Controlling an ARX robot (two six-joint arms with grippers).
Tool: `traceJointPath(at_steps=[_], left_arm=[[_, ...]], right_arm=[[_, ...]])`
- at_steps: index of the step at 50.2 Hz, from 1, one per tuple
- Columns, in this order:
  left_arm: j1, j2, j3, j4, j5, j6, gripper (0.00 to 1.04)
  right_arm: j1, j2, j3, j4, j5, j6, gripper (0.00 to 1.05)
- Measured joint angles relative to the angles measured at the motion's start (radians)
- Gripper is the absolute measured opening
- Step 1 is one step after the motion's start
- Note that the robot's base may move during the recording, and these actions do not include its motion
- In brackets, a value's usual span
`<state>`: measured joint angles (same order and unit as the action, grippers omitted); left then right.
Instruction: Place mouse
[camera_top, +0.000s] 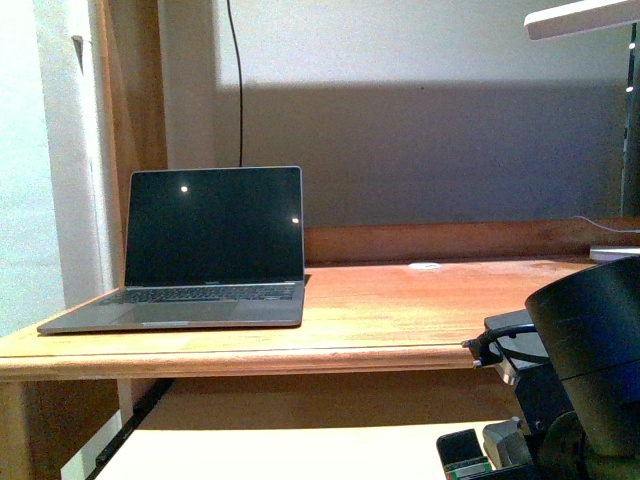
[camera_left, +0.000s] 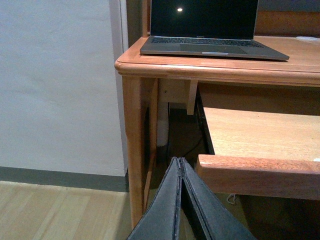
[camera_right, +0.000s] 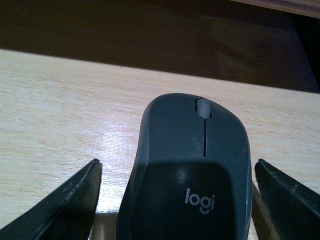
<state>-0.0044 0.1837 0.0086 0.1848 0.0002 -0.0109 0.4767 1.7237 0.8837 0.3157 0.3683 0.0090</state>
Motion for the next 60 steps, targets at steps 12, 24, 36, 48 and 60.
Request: traceJointPath(at_steps=[12, 24, 36, 48, 60], left_arm=[[0.000, -0.167, 0.000, -0.177, 0.000, 0.000, 0.03], [0.000, -0.177, 0.000, -0.183, 0.000, 0.000, 0.03], [0.000, -0.177, 0.000, -0.183, 0.000, 0.000, 0.03], [0.000, -0.177, 0.000, -0.183, 0.000, 0.000, 0.03], [0.000, -0.177, 0.000, -0.183, 0.000, 0.000, 0.32]], right_arm=[[-0.005, -0.011, -0.005, -0.014, -0.035, 0.045, 0.60], [-0.003, -0.159, -0.063, -0.066, -0.104, 0.102, 0.55], [0.016, -0.387, -0.071, -0.174, -0.124, 0.103, 0.55], [0.082, -0.225, 0.239, -0.234, -0.053, 0.096, 0.55], [0.134, 0.071, 0.616, -0.326, 0.019, 0.091, 0.55]])
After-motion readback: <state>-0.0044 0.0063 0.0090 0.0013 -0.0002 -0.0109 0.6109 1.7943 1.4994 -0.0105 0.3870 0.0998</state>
